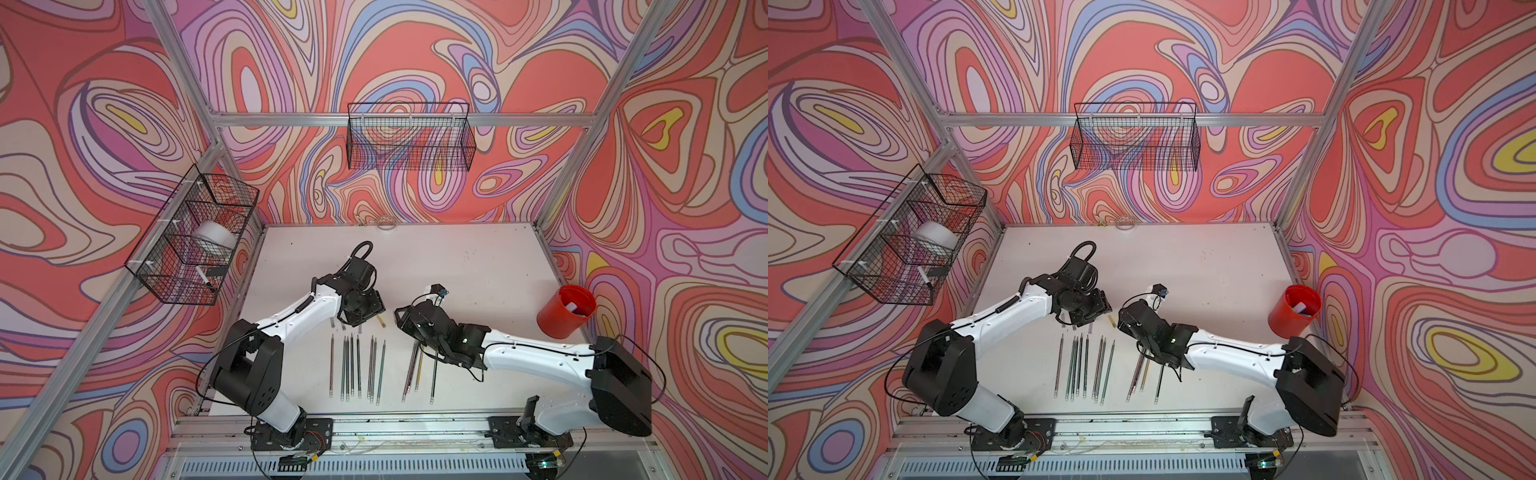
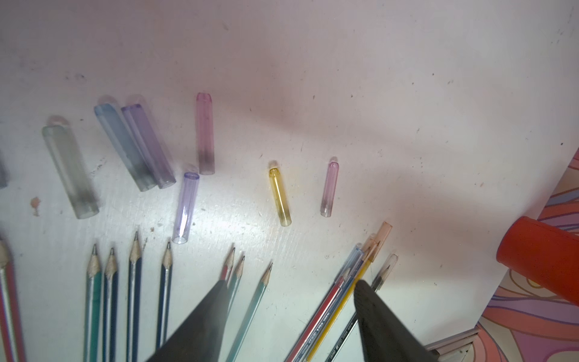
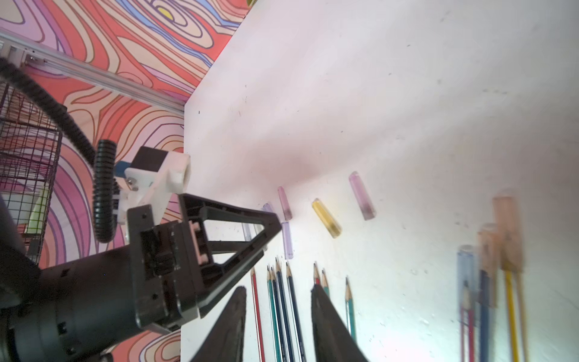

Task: Remove the protective cover of the pencils
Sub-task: Pick up the pencil from the center of the board.

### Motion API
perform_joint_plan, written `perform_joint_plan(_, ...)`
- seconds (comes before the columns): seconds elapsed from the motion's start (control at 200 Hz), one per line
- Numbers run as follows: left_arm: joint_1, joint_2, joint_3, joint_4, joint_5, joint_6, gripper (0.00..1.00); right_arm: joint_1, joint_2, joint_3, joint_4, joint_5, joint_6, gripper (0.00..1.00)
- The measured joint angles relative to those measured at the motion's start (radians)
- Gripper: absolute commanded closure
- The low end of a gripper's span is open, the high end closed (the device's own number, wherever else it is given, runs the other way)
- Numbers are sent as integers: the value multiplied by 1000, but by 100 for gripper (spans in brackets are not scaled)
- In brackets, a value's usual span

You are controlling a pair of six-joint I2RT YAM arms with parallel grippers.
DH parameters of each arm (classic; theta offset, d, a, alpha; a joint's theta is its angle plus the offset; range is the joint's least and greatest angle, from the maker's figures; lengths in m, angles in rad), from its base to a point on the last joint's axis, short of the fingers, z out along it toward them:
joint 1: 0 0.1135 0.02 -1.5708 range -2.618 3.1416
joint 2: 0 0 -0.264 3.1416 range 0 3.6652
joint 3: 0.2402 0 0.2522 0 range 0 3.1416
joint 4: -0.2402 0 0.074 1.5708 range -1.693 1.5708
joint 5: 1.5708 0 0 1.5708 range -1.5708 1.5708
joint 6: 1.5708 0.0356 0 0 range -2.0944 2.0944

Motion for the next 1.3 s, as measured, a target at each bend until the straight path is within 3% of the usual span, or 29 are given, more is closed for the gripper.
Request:
perform_joint_plan(0.25, -2, -173, 6, -50, -19, -47, 27, 7, -9, 25, -330, -22, 92, 73)
perform_joint_plan(0.401, -2, -283, 2, -50, -45, -76, 27, 60, 53, 59, -440, -70, 138, 76)
perform_joint_plan(0.571, -2, -263, 2, -54, -47, -79, 28, 107, 127, 75, -470, -112, 162, 76)
perform_joint_plan(1.302, -2, -253, 2, -63, -52, -79, 28, 108, 270, 113, -464, -191, 163, 76)
